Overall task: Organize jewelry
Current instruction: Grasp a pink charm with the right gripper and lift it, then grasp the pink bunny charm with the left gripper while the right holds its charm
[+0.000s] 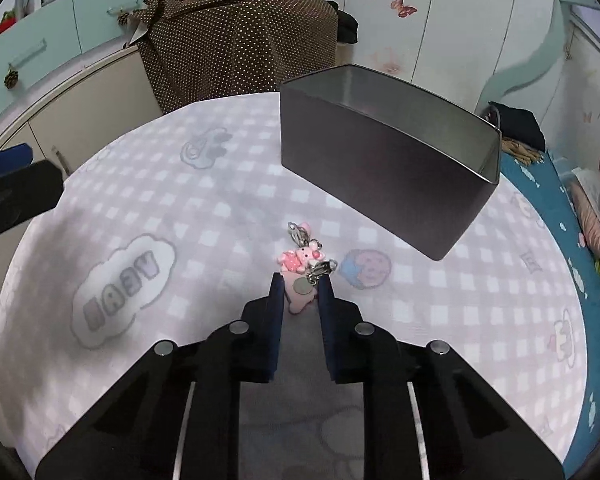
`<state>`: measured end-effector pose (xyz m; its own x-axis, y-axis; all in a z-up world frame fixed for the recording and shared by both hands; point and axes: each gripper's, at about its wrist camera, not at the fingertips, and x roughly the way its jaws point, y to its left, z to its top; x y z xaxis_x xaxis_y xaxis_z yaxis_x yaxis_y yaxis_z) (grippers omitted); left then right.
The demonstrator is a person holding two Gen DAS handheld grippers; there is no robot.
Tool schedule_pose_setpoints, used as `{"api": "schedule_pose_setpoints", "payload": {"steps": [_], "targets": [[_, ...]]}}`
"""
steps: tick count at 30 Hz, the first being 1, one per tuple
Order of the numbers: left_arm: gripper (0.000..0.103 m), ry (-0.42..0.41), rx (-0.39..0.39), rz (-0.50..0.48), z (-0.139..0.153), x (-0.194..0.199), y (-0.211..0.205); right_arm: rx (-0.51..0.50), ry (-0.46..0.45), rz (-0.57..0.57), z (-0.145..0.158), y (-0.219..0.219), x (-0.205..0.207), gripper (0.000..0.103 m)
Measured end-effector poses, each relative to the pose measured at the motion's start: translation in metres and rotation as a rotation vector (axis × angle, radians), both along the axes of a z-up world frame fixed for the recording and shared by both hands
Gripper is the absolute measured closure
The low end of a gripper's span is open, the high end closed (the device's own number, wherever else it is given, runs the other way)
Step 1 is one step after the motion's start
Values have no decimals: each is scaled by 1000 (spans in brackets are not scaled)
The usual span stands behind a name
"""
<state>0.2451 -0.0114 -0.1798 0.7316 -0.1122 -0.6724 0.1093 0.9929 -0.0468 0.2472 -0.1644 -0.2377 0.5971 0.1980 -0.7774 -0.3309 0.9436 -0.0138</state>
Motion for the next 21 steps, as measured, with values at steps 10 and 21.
{"api": "schedule_pose_setpoints", "payload": {"steps": [10, 21], "targets": [[6, 17, 22, -70, -10, 15, -28, 48, 15, -60, 1, -30, -9, 88], [6, 85, 87, -164, -48, 56, -87, 117, 26, -119, 4, -68, -13, 87]]}}
